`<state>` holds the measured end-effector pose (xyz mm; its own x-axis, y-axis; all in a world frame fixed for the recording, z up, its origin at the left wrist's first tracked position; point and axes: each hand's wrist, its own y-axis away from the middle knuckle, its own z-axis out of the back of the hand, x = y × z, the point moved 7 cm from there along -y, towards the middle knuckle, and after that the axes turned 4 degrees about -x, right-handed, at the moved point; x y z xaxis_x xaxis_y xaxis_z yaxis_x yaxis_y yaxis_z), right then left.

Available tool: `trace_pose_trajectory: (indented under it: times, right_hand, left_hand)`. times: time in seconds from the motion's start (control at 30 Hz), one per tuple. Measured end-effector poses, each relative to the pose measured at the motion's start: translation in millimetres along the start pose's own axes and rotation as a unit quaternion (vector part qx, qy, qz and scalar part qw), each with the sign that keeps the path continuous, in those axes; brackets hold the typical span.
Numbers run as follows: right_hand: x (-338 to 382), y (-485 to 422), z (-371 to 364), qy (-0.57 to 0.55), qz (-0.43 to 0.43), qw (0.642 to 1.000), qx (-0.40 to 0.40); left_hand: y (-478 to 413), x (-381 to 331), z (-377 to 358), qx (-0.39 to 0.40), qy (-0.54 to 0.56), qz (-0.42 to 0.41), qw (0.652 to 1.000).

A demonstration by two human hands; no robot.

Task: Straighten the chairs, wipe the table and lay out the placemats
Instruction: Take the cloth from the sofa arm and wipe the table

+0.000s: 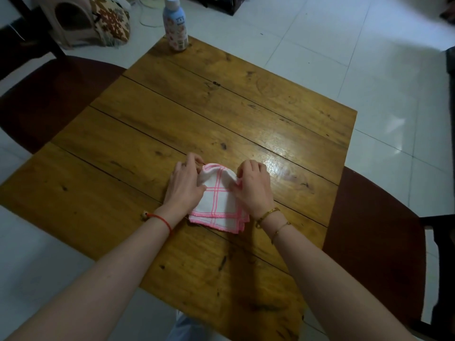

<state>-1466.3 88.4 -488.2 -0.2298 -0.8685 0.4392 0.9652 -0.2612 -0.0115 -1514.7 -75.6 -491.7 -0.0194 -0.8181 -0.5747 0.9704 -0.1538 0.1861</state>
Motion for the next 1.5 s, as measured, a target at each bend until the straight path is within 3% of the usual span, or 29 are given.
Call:
trace_pose_trajectory:
  times: [0.07, 0.27, 0.57, 0.77, 0.9, 1.07, 1.3, 1.5]
  right_hand:
    - [-1.4, -2.7, -0.1, -0.052, -0.032, 0.998, 0.034]
    - [-4.0, 8.1, 27.5, -0.176, -0.096, 0.975, 0.091]
    - [5.0, 40.4, 110.0, -0.303, -0.112, 0.944, 0.068]
    - [2.5, 64.7, 153.3, -0.463, -0.139, 0.874, 0.045]
    - [9.6, 91.3, 191.7, -0.511, -0.136, 0.848, 0.043]
    - [11.8, 137.4, 269.1, -0.482, -0.103, 0.87, -0.021]
    - [-1.6, 211.1, 382.3, -0.324, -0.099, 0.932, -0.127]
    - [-30.0, 283.0, 459.2, -0.284, -0.144, 0.927, -0.199]
  left_hand:
    - [-1.3, -0.7, 5.5, -0.006, 0.041, -0.001, 0.999]
    - [16.5, -15.1, 29.0, 0.089, 0.162, 0.021, 0.982]
    - [66.1, -78.9, 89.5, 0.053, 0.208, -0.046, 0.976]
    - [103.2, -116.4, 117.0, 0.034, 0.281, -0.075, 0.956]
    - [133.6, -149.8, 136.9, 0.036, 0.318, -0.103, 0.942]
    - [179.6, -201.8, 164.4, 0.058, 0.335, -0.135, 0.931]
    - [256.4, -297.8, 194.4, 0.089, 0.293, -0.224, 0.925]
    - [318.7, -371.7, 191.2, 0.152, 0.289, -0.269, 0.906]
